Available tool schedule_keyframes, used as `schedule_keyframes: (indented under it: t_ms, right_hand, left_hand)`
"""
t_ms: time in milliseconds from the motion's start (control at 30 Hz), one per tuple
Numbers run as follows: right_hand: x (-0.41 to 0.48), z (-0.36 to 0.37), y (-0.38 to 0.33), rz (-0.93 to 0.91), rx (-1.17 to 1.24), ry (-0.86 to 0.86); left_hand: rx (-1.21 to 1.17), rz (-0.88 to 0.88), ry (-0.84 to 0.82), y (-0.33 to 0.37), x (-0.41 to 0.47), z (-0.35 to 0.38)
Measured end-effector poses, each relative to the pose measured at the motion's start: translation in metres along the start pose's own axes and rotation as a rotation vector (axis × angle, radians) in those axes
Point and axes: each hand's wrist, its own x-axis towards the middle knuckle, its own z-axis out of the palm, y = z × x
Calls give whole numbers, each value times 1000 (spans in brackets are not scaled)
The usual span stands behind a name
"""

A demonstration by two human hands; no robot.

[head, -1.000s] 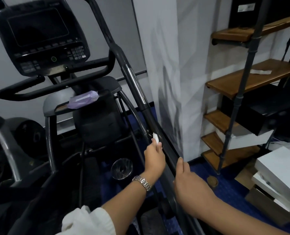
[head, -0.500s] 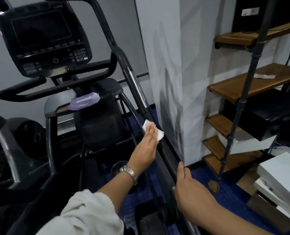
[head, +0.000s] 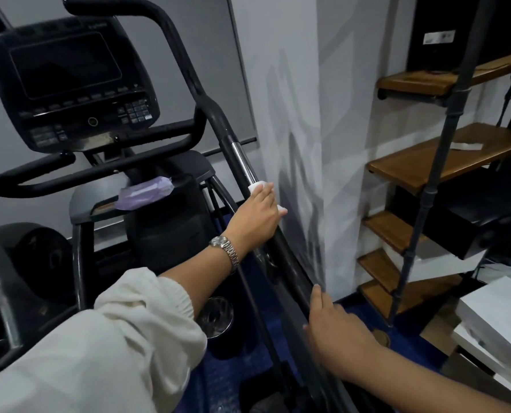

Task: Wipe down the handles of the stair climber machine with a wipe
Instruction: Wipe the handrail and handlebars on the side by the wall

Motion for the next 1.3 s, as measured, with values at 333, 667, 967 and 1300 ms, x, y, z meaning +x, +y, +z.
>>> schedule_keyframes:
  t_ms: [333,667,967,1300]
  right_hand:
    - [64,16,-13,33,40,168]
    - [72,18,-13,78,77,183]
    - [73,13,-12,41,123,211]
    - [74,10,-12,42,134,189]
  left_hand:
    - [-71,12,45,-20,-11,9]
    - [-196,46,123,-20,-22,16]
    - [-254,51,186,-13,-28,23]
    - [-276,63,204,-26,-27,28]
